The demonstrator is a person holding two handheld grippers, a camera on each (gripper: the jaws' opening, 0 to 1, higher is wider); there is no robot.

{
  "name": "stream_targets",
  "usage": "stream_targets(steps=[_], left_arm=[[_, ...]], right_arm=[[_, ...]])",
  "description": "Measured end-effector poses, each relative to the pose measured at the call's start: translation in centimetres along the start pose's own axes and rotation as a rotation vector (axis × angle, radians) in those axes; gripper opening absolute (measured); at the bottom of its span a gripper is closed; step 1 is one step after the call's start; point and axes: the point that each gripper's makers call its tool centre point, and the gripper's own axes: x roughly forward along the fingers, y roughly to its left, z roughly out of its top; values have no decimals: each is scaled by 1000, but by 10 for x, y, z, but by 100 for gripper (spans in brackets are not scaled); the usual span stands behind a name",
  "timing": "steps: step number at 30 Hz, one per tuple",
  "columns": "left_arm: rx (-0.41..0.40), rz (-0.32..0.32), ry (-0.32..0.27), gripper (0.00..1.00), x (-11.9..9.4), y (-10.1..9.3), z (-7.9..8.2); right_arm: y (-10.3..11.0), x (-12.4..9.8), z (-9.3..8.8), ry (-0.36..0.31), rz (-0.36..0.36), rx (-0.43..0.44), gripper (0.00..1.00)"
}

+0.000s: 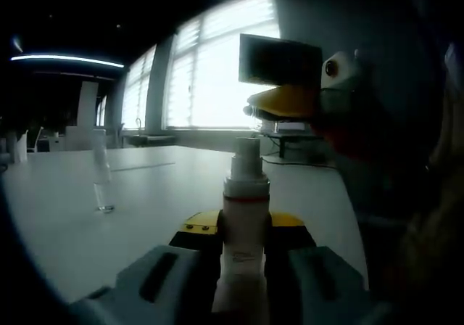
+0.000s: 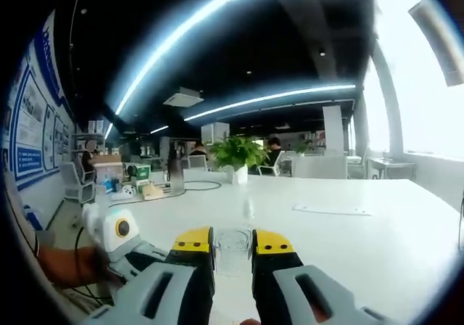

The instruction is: Clamp pump bottle remove cover press pump head put on cover

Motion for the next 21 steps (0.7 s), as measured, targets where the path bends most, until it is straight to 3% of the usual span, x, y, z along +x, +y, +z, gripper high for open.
stream_targets(steps=[21], left_arm=[[1,2,-1,13,0,-1,0]], right_arm=[[-23,-7,-19,13,-54,9,14]])
